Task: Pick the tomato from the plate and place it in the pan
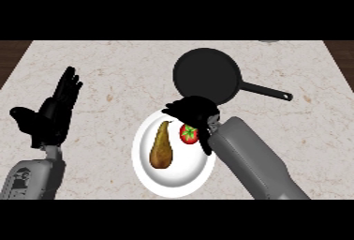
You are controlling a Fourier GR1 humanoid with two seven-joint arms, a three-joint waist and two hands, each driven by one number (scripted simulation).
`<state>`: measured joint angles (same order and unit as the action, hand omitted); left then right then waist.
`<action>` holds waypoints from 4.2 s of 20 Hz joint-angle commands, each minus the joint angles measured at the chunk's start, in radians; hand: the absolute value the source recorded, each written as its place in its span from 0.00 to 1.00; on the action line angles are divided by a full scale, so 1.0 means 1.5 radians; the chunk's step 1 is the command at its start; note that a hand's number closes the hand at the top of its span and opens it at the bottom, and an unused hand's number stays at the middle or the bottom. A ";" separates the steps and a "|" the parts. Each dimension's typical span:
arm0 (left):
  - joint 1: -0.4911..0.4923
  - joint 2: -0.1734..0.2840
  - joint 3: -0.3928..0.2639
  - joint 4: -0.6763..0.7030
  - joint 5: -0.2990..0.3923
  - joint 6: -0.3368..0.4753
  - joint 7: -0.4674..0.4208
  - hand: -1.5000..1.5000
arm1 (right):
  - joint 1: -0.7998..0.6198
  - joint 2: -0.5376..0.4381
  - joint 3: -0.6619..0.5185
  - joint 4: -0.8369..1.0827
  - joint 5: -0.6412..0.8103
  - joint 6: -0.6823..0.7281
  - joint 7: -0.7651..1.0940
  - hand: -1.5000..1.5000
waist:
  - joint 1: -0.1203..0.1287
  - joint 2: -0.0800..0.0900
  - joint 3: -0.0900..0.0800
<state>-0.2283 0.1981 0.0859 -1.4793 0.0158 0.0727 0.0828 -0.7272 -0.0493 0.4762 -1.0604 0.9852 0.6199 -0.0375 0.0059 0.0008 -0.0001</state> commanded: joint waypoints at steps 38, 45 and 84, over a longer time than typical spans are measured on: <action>-0.031 -0.028 -0.017 0.026 -0.018 -0.029 -0.004 0.50 | -0.068 0.033 0.095 -0.076 -0.088 -0.426 0.543 1.00 | 0.067 -0.007 0.000; -0.073 -0.028 -0.011 0.052 -0.019 -0.024 0.007 0.50 | -0.188 0.033 0.212 -0.102 -0.093 -0.575 0.796 1.00 | 0.054 0.001 -0.001; -0.060 -0.019 -0.003 -0.001 -0.013 -0.030 0.022 0.50 | -0.202 -0.070 -0.287 0.510 -0.342 -0.795 0.151 0.00 | 0.051 0.025 0.004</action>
<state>-0.2971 0.1620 0.0780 -1.4645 -0.0109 0.0308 0.0883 -1.0548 -0.1739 0.1277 -0.3159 0.5786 -0.6857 0.2618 0.0777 0.0372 0.0038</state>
